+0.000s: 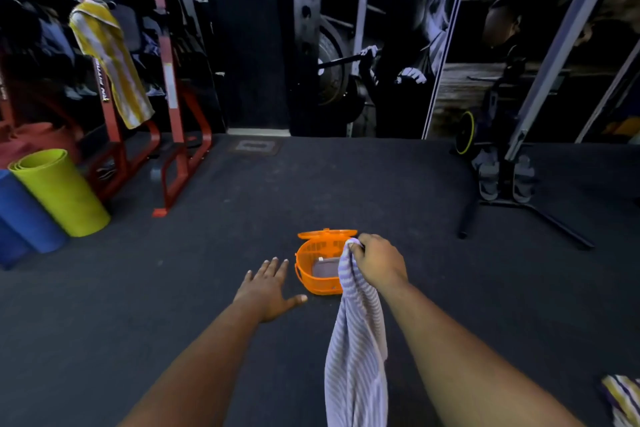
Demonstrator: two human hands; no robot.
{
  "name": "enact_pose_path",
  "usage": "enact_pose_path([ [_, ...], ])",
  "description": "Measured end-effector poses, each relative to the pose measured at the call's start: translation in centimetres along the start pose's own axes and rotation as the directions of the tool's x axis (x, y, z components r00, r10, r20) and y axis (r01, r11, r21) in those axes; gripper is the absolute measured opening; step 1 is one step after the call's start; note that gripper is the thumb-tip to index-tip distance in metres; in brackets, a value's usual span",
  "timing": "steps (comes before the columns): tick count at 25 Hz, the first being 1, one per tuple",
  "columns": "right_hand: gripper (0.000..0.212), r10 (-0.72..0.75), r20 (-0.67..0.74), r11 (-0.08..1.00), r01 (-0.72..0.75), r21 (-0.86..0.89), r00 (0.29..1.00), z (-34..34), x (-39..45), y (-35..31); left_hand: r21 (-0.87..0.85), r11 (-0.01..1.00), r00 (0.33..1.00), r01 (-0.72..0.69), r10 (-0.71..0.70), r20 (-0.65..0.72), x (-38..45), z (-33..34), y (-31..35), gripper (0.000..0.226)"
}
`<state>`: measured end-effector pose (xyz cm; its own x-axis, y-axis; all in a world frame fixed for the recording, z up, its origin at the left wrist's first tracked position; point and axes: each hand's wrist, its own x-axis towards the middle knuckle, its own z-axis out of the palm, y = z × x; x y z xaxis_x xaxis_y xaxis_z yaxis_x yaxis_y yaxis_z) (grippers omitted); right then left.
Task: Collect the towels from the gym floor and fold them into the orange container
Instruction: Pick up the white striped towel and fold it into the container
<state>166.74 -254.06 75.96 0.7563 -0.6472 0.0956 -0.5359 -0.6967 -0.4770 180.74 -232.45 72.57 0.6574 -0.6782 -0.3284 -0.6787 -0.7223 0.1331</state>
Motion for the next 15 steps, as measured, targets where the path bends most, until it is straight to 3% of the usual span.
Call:
enact_pose_path([
  [7,0.035,-0.06,0.031,0.983,0.053,0.175,0.998,0.4,15.2,1.2,-0.091,0.996,0.998,-0.005,0.0,-0.057,12.5,-5.1,2.7,0.103],
  [9,0.038,-0.076,0.043,0.973,0.065,0.223,0.996,0.8,18.5,0.9,-0.216,0.975,0.996,-0.055,0.039,-0.078,16.5,-6.2,3.0,0.1],
  [12,0.039,-0.104,-0.02,0.947,0.105,0.305,0.994,1.1,22.2,-0.4,-0.559,0.811,0.982,-0.174,0.181,-0.043,21.6,-8.1,4.0,0.089],
  [15,0.036,-0.103,-0.092,0.926,0.129,0.354,0.99,0.3,25.6,-2.4,-0.779,0.585,0.968,-0.223,0.226,-0.108,25.3,-9.9,4.7,0.057],
])
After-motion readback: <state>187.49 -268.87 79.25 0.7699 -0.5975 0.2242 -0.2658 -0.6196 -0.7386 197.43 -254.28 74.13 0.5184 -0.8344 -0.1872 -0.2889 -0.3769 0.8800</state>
